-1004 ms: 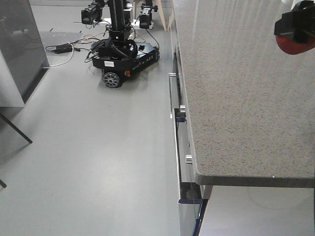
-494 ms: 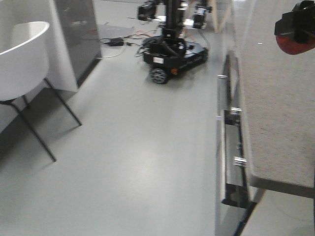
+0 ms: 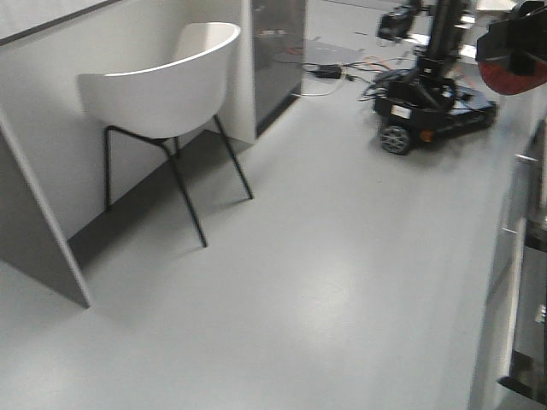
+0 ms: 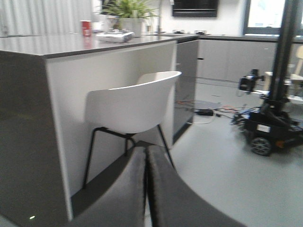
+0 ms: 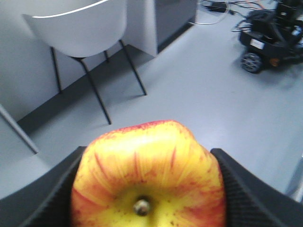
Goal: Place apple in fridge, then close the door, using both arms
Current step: 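Drive the base away from the counter toward the open fridge, holding the apple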
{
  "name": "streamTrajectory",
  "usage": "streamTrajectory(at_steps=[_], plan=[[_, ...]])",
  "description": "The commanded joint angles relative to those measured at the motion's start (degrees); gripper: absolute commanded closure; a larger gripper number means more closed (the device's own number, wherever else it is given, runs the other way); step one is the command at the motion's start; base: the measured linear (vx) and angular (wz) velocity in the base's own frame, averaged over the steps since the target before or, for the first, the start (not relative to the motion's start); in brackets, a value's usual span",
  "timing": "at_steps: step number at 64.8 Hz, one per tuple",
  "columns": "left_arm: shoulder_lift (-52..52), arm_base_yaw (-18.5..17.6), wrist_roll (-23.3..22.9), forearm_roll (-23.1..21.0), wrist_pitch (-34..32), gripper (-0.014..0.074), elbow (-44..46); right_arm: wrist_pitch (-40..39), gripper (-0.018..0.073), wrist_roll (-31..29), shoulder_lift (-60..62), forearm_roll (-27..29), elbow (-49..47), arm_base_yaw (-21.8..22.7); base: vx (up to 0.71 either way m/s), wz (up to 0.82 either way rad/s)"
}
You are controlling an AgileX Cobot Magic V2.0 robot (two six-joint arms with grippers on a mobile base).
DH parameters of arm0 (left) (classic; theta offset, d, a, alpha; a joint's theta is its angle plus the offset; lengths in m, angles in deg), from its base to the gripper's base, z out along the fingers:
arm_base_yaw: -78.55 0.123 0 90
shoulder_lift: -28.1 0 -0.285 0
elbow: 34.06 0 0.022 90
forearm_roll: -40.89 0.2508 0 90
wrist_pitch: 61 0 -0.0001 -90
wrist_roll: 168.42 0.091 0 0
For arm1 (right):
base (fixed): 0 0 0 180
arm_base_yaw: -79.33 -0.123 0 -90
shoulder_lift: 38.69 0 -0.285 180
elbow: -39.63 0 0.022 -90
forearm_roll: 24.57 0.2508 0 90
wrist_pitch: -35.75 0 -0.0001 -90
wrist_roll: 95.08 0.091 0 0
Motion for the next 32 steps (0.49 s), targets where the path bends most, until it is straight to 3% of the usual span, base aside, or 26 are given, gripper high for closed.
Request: streamTrajectory(at_steps=[1, 32], plan=[[0.9, 0.2, -0.5, 0.0, -4.0, 0.0602, -1.6, -4.4, 0.0568, 0.0, 1.7, 0.5, -1.8, 0.2, -0.05, 0.55], [0.9, 0.2, -0.5, 0.0, -4.0, 0.0602, -1.6, -4.4, 0.0568, 0.0, 1.7, 0.5, -1.8, 0.2, -0.03, 0.49]])
